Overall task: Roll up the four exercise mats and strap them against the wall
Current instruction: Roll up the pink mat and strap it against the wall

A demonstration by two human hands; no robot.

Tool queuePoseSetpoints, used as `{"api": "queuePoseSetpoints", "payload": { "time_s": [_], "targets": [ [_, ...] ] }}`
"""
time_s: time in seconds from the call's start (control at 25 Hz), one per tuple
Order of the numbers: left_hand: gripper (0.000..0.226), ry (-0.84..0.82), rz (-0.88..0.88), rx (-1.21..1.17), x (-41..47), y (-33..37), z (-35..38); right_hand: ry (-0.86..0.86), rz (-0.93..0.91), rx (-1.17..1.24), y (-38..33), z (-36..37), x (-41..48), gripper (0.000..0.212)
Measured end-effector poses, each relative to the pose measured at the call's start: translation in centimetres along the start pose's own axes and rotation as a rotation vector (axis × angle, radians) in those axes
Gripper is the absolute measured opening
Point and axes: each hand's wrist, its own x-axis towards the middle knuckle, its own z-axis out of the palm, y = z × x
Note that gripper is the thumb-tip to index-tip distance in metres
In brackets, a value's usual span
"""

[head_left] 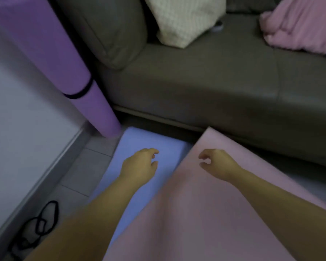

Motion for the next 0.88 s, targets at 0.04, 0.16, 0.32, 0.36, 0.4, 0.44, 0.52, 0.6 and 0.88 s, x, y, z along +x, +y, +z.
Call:
{"api": "queuePoseSetpoints", "payload": {
  "time_s": [0.04,0.16,0.32,0.36,0.4,0.44,0.52,0.6,0.88],
  "targets": [
    [0.038,-0.022,-0.002,0.019,0.2,0.7,1.9,0.024,0.067,-0.026,2.6,0.9,-0.2,0.042],
    [0.037,-0.051,-0.011,0.026,1.6,3.1,6.2,0.151,0.246,-0.171,8.8,2.3,0.2,0.064],
    [0.038,-0.060,0.001,-0.031,3.7,6.4,10.2,0.248,0.340,-0.182,12.5,2.5,2.5,0.093],
    [0.037,-0.066,0.014,-0.044,3.8,6.8,10.9,0.233,0.350,-0.203,12.9,2.4,3.0,0.101],
    [0.037,-0.070,0.029,-0.052,3.9,7.2,11.5,0.204,0.362,-0.232,13.1,1.9,3.4,0.107],
    [0.038,-0.066,0.042,-0.067,3.8,7.4,11.7,0.174,0.358,-0.279,13.0,1.4,3.4,0.109],
    [0.044,-0.024,0.076,-0.069,3.2,7.5,11.6,0.105,0.301,-0.396,11.9,0.5,2.7,0.096],
    [0.057,0.123,0.183,-0.035,2.3,8.0,10.0,0.114,0.193,-0.465,9.7,0.3,0.7,0.074],
    [0.071,-0.059,0.416,0.583,-3.2,6.3,3.1,0.379,-0.291,-0.432,-0.5,3.6,-6.3,0.043]
  ]
}}
